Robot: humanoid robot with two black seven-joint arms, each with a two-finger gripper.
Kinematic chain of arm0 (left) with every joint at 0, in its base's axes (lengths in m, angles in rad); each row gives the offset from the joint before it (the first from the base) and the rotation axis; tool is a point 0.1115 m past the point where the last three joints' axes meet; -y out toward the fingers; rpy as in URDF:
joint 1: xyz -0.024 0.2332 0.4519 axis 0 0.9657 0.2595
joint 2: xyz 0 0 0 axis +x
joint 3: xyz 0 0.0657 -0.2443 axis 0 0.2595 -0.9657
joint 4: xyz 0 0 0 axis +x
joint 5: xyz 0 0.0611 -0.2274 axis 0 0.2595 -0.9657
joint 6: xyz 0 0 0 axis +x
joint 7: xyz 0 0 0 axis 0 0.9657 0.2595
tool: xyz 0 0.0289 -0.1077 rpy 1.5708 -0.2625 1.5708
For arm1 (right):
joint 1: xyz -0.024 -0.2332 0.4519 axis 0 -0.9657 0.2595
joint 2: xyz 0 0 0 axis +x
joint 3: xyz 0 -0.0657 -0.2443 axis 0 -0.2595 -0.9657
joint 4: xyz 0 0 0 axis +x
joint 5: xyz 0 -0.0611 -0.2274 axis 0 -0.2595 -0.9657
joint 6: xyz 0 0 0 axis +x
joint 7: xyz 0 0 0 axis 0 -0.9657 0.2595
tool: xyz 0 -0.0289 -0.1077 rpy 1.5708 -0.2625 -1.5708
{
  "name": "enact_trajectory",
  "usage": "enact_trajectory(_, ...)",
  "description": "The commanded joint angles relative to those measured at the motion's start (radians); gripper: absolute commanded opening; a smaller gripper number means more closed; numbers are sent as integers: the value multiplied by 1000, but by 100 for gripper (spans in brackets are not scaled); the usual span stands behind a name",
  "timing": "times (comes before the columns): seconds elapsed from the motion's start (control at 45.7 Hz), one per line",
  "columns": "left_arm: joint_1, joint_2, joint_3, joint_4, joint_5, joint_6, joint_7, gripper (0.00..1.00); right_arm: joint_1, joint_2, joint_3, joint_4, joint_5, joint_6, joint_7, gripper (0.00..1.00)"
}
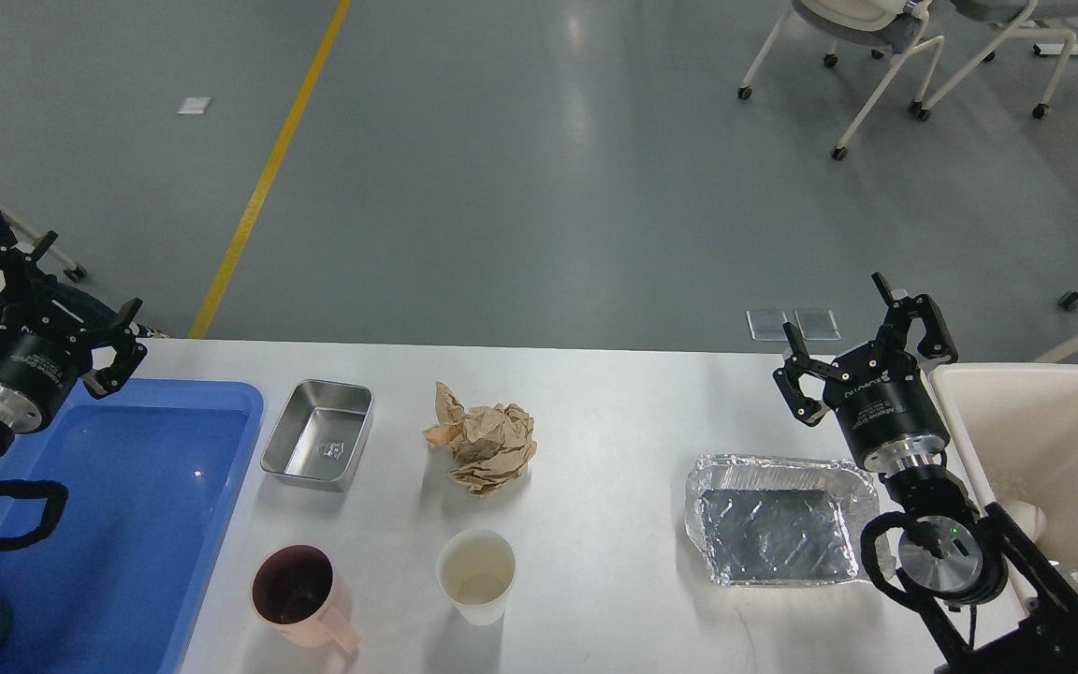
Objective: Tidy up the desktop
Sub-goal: 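Move the left gripper down toward the pink mug, then grasp the pink mug with the left gripper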
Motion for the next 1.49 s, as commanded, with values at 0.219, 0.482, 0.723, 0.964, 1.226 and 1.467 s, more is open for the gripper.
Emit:
enact_trajectory(0.219, -267, 668, 794, -222, 180, 90, -3, 97, 9, 3, -14, -5, 0, -1, -1, 100)
enact_trajectory(0.482, -295, 823, 1050, -429, 497, 54, -40, 97, 14, 5, -32, -8, 0, 0, -1, 100)
enact_trajectory(0.723, -283, 886, 1112, -440, 639, -45, -37, 97, 17, 3, -32, -17, 0, -1, -1, 100)
enact_trajectory(0.964, -278, 852, 1113, -435, 705, -73, -32, 97, 23, 5, -32, -25, 0, -1, -1, 100)
enact_trajectory(1.226, -285, 633, 1136, -356, 806, -73, -32, 97, 21, -4, -32, -25, 0, 0, -1, 100)
enact_trajectory(1.467, -277, 555, 1141, -333, 895, -76, -32, 97, 21, -17, -29, -25, 0, 0, -1, 100)
